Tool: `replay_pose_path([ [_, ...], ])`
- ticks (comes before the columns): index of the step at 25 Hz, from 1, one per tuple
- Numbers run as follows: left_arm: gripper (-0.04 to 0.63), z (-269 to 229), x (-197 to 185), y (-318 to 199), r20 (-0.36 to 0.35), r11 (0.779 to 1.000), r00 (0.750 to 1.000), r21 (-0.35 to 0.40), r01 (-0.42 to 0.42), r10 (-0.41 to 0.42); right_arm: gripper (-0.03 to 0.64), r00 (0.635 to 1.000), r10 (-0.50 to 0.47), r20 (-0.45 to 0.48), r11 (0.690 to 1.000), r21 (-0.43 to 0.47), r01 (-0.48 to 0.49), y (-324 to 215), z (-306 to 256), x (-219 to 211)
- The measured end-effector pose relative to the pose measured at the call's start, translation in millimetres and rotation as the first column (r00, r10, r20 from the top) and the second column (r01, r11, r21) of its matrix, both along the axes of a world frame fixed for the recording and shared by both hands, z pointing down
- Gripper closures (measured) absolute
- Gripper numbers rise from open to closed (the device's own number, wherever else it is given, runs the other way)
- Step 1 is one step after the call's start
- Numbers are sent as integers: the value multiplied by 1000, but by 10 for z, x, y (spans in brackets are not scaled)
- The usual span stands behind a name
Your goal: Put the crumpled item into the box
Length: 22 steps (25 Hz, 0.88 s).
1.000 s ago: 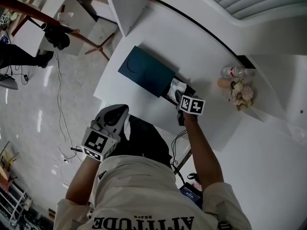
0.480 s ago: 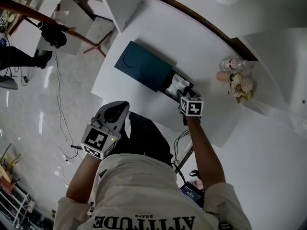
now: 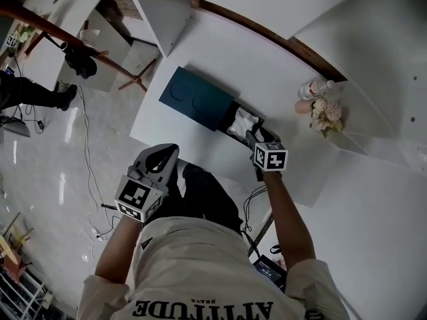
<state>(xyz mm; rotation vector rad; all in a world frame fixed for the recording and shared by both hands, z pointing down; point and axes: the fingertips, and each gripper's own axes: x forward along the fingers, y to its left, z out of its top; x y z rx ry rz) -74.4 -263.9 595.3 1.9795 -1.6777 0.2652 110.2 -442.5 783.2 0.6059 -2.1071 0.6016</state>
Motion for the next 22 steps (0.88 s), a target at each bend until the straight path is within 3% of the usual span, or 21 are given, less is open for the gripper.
replay_pose_path([
  [8, 569, -238, 72, 52, 26, 999, 999, 30, -26, 25, 478, 987, 7, 158, 1000, 24, -11, 193, -534, 20],
  [22, 569, -313, 233, 405, 32, 990, 993, 79, -120, 117, 562, 952, 63, 301, 989, 106, -99, 775, -1222, 330],
])
